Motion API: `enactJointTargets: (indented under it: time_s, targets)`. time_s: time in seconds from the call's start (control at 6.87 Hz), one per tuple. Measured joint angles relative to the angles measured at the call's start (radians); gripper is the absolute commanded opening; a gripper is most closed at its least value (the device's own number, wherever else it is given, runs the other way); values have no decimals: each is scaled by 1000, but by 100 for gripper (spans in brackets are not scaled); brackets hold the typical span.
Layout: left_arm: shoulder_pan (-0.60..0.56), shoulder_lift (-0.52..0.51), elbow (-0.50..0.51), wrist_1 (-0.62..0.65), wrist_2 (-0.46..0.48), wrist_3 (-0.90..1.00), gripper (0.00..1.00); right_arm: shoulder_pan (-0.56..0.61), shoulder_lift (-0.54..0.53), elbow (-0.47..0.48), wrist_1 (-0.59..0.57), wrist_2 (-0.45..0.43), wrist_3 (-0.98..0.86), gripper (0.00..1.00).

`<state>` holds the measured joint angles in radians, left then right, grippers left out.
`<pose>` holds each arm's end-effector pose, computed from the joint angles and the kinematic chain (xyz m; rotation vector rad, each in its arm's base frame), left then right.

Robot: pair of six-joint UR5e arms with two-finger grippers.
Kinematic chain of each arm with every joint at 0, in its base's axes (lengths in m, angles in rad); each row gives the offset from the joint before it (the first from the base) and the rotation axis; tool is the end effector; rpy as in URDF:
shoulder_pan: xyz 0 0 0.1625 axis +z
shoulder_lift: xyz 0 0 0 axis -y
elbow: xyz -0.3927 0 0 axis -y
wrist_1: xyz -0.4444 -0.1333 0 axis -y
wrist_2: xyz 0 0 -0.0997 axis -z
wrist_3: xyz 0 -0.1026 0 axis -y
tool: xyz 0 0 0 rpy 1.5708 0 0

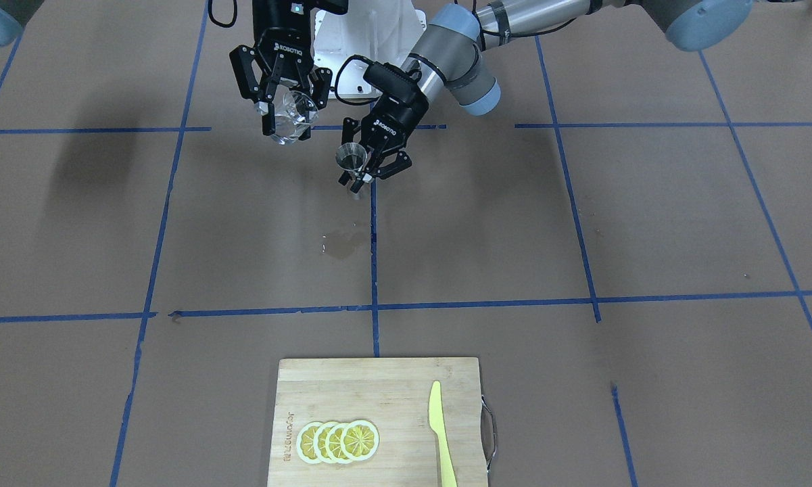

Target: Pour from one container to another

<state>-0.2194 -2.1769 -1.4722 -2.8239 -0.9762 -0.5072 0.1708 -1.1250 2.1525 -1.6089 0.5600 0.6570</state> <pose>0.6190 -0.3335 0.1553 1.3427 1.0889 0.0988 -0.4547 -0.3019 0.0830 1.2423 -0.2914 -0.1402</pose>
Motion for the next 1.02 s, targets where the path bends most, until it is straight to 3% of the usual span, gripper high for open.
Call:
enactJointTargets:
  time_s: [0.29, 1.02]
  targets:
    - [-20, 25, -42, 1, 4, -3, 0, 7, -42, 37, 14, 22, 85, 0]
    - [-80, 254, -146, -6, 132, -130, 0, 48, -305, 49, 365, 97, 169, 0]
